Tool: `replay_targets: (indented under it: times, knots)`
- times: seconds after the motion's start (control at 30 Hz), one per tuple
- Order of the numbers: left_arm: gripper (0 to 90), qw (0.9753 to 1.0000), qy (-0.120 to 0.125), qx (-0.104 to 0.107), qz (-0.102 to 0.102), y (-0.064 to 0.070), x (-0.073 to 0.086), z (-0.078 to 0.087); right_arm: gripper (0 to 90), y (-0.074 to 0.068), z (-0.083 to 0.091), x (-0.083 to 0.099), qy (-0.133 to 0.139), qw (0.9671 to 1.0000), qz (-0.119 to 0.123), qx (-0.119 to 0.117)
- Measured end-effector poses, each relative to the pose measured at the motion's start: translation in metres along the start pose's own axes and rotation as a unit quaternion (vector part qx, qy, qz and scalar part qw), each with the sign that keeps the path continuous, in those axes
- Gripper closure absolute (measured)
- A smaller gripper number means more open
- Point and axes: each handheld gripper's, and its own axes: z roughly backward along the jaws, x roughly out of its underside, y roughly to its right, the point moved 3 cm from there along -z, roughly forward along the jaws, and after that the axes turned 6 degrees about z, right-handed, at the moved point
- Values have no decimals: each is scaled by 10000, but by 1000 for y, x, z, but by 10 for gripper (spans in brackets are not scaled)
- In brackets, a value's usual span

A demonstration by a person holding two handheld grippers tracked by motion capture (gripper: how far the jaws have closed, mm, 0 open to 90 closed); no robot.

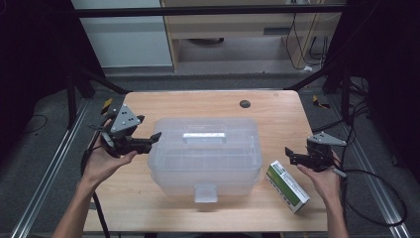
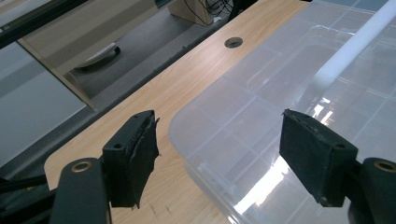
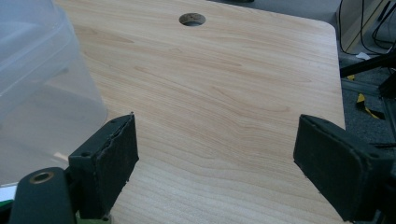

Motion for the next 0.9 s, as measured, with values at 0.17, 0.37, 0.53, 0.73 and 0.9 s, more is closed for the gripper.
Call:
replay_targets:
  times: [0.17, 0.37, 0.53, 0.73, 0.9]
  knots:
    - [269, 9998, -26, 78, -195, 8, -8, -3, 141, 0, 0, 0, 1, 10000, -4, 4]
    - [268, 9989, -180, 53, -430, 16, -13, -7, 139, -1, -1, 1, -22, 10000, 33, -11]
    - [268, 9979, -285, 89, -583, 24, -18, -11, 139, 0, -1, 1, -16, 10000, 34, -7]
    - [269, 9960, -384, 90, -804, 31, -24, -13, 139, 0, 0, 1, -18, 10000, 35, -7]
    - [275, 9941, -482, 161, -961, 37, -26, -15, 139, 0, -1, 1, -25, 10000, 32, -11]
